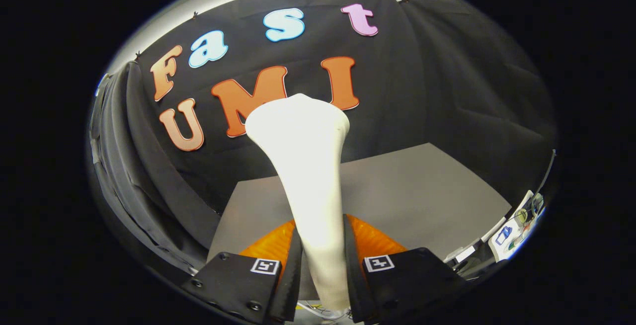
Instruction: Iron the clothes twice with a garment steamer, once on the left side and once on the right side.
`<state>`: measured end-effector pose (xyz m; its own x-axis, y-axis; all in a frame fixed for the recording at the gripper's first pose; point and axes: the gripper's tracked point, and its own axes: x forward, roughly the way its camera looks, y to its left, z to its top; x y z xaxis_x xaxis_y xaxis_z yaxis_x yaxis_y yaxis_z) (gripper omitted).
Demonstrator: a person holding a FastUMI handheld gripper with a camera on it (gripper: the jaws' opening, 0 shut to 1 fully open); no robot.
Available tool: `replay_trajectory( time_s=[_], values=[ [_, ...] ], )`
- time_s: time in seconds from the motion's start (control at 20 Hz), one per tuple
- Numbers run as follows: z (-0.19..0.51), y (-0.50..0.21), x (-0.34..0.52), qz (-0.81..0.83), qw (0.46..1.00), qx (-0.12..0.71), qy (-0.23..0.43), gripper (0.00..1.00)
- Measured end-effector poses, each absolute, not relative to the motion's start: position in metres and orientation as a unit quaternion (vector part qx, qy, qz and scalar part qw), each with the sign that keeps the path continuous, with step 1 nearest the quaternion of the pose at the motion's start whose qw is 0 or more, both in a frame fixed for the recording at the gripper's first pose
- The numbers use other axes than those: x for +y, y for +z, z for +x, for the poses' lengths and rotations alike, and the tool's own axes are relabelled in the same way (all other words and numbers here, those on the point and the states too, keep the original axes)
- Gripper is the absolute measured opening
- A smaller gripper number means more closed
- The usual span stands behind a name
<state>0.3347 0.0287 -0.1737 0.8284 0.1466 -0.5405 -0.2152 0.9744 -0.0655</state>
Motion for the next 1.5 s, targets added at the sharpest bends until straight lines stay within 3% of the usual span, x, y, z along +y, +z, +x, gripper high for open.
replay_trajectory(
  time_s=[0.95,1.5],
  values=[
    [0.193,-0.117,0.14,-0.049,0.98,0.191,0.036,0.48],
    [0.125,-0.099,0.235,-0.05,0.984,0.163,0.052,0.48]
  ],
)
